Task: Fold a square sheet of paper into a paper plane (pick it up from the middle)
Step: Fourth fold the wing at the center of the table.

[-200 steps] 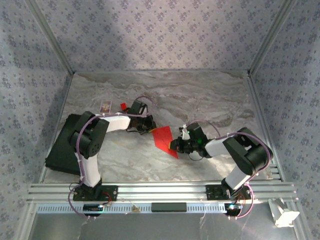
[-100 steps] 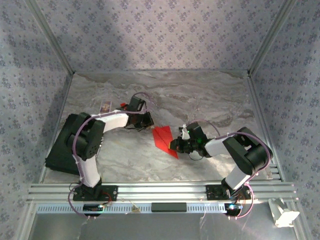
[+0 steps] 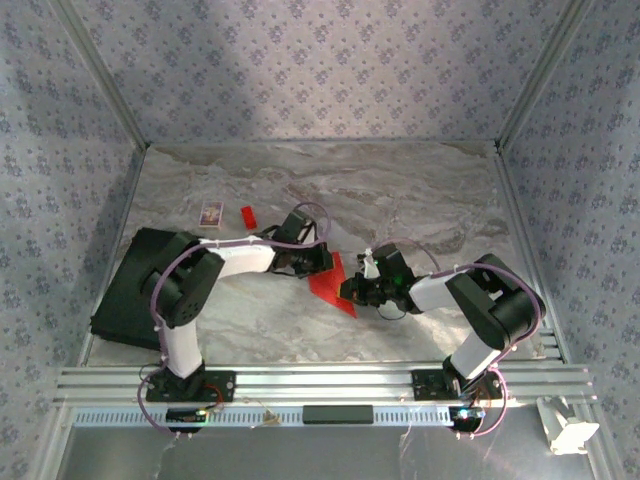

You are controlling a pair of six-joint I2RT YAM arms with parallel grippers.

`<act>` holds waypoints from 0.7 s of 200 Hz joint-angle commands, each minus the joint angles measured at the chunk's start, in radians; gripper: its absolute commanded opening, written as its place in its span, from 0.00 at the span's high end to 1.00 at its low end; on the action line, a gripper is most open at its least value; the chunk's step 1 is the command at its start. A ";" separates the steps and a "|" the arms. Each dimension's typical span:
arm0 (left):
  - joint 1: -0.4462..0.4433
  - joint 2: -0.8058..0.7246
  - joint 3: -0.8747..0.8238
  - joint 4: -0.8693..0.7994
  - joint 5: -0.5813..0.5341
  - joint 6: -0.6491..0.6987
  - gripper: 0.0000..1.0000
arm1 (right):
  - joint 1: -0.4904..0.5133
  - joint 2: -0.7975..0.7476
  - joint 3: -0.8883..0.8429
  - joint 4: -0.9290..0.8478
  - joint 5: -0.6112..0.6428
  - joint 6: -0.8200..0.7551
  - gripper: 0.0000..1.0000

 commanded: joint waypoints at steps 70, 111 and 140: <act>0.015 0.051 -0.093 0.067 -0.013 -0.023 0.94 | 0.024 -0.038 0.120 -0.304 -0.017 -0.023 1.00; 0.016 0.051 -0.104 0.078 -0.014 -0.026 0.95 | 0.028 0.016 0.253 -0.378 0.024 -0.055 1.00; 0.016 0.051 -0.105 0.079 -0.016 -0.024 0.95 | 0.030 0.101 0.283 -0.393 0.034 -0.064 1.00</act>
